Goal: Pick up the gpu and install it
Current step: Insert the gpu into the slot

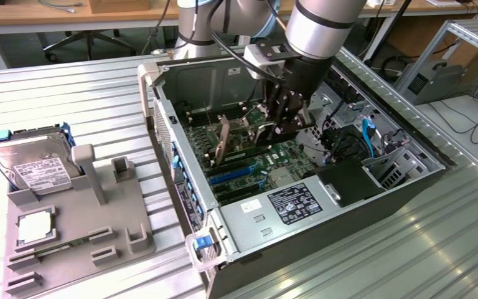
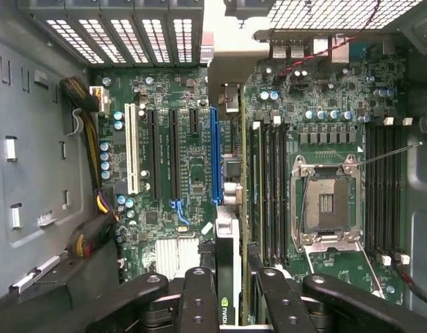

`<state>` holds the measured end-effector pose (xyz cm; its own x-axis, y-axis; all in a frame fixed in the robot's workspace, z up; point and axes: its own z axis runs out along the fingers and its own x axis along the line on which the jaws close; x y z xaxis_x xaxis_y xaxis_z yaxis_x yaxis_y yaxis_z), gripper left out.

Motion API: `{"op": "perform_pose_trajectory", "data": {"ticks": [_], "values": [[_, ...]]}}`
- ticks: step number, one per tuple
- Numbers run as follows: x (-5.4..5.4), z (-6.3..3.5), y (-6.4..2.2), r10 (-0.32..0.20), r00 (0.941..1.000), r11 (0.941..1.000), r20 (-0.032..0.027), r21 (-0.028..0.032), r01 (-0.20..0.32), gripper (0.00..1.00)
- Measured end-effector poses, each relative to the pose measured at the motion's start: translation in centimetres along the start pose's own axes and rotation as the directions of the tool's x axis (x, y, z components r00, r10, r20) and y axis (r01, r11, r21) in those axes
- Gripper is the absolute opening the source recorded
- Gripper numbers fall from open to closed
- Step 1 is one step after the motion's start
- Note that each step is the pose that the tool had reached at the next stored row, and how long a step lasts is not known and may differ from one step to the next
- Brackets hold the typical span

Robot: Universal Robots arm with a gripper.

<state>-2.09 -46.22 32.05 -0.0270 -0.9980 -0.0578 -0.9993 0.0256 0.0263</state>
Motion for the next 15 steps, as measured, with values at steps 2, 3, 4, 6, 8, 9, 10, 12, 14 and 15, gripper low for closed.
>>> {"op": "perform_pose_trajectory", "data": {"ticks": [2,3,4,6,8,9,10,12,14,15], "values": [[0.0,0.31,0.09,0.0,1.0,1.0,-0.0001,0.0,0.0,0.27],[0.0,0.45,0.13,0.0,1.0,1.0,0.0,0.0,0.0,0.27],[0.0,0.56,0.16,0.0,1.0,1.0,0.0,0.0,0.0,0.27],[0.1,0.83,0.24,0.0,1.0,1.0,0.0,0.0,0.0,0.27],[0.1,1.11,0.31,0.0,1.0,1.0,0.0,0.0,0.0,0.27],[0.1,1.19,0.34,0.0,1.0,1.0,0.0,0.0,0.0,0.27],[0.1,1.29,0.38,0.0,1.0,1.0,0.0,0.0,0.0,0.27],[0.1,1.51,0.5,0.0,1.0,1.0,-0.0001,0.0,0.0,0.27],[0.1,1.73,0.6,0.0,1.0,1.0,0.0,0.0003,0.0,0.27],[0.1,1.88,0.67,0.0,1.0,1.0,0.0,0.0007,0.0,0.27]]}}
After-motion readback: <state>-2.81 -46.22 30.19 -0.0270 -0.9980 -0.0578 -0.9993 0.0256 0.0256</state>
